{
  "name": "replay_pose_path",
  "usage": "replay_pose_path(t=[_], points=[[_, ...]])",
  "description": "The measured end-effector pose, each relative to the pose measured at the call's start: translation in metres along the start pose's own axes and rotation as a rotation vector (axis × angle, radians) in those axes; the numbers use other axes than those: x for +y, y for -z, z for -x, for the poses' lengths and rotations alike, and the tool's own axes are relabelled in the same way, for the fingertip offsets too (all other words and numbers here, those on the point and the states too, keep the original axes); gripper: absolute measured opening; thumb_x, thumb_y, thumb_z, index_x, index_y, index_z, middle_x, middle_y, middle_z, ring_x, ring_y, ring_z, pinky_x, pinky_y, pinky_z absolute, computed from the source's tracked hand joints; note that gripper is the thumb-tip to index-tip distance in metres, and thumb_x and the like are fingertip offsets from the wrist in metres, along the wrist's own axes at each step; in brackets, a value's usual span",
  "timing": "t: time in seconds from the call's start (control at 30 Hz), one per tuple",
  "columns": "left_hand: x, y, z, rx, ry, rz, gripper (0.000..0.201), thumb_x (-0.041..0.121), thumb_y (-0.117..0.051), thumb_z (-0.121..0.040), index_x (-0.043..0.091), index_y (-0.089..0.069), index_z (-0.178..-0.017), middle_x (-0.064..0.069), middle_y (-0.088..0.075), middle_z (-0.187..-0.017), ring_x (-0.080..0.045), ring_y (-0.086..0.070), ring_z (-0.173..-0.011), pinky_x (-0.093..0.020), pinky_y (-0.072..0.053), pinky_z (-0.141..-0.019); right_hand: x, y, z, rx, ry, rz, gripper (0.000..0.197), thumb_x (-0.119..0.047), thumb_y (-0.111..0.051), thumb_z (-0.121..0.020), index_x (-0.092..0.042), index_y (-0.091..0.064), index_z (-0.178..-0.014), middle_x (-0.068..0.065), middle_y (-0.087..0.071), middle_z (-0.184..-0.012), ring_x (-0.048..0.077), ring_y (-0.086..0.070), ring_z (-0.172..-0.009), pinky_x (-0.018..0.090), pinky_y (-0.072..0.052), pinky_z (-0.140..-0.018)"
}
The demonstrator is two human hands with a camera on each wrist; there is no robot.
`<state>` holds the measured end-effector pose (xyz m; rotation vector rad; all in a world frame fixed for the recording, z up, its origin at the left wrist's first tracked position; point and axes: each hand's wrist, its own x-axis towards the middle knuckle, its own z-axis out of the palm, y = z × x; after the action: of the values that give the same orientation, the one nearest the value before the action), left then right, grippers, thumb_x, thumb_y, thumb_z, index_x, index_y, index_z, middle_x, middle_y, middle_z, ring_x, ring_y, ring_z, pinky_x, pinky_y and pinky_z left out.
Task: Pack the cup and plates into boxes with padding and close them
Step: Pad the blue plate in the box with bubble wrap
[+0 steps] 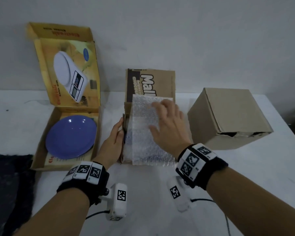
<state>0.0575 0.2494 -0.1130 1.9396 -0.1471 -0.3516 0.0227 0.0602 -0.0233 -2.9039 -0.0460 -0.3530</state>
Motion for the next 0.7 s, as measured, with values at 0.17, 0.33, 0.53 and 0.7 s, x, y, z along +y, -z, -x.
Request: replay_pose_path(t=[0.17, 0.33, 0.53, 0.7], points=[[0.002, -0.002, 0.002, 0.006, -0.015, -0.005, 0.044, 0.033, -0.028, -0.103, 0.038, -0.026, -0.146, 0.012, -0.046, -0.134, -0.018, -0.044, -0.129, -0.027, -0.033, -0.103, 0.008, -0.028, 0.007, -0.641, 0.168, -0.016, 0.098, -0.069, -0.052, -0.080, -0.040, 0.012, -0.148, 0.001, 0.029, -0.155, 0.025, 0.025, -0.142, 0.055, 0.003, -0.114], [0.002, -0.002, 0.001, 0.013, -0.021, -0.037, 0.044, 0.030, -0.029, -0.103, 0.034, -0.026, -0.147, 0.004, -0.045, -0.144, -0.018, -0.043, -0.130, -0.024, -0.032, -0.103, 0.011, -0.043, 0.002, -0.638, 0.179, 0.157, 0.105, -0.067, -0.054, -0.078, -0.037, 0.020, -0.146, 0.003, 0.021, -0.157, 0.027, 0.012, -0.146, 0.061, -0.011, -0.113], [0.002, 0.001, -0.002, -0.023, 0.037, 0.004, 0.047, 0.038, -0.044, -0.098, 0.043, -0.028, -0.141, 0.003, -0.057, -0.131, -0.020, -0.054, -0.119, -0.040, -0.043, -0.101, 0.009, -0.049, -0.007, -0.578, 0.193, 0.242, 0.117, -0.077, -0.059, -0.063, -0.036, 0.011, -0.147, 0.000, -0.006, -0.156, 0.027, -0.010, -0.143, 0.065, -0.016, -0.108], [0.006, 0.000, -0.004, -0.085, 0.021, -0.006, 0.089, 0.021, -0.077, -0.078, 0.034, -0.020, -0.145, -0.001, -0.057, -0.133, -0.017, -0.055, -0.120, -0.041, -0.047, -0.099, 0.014, -0.026, -0.018, -0.711, 0.130, 0.062, 0.118, -0.059, -0.069, -0.069, -0.028, 0.012, -0.149, -0.003, -0.003, -0.160, 0.021, -0.007, -0.146, 0.058, -0.009, -0.114]])
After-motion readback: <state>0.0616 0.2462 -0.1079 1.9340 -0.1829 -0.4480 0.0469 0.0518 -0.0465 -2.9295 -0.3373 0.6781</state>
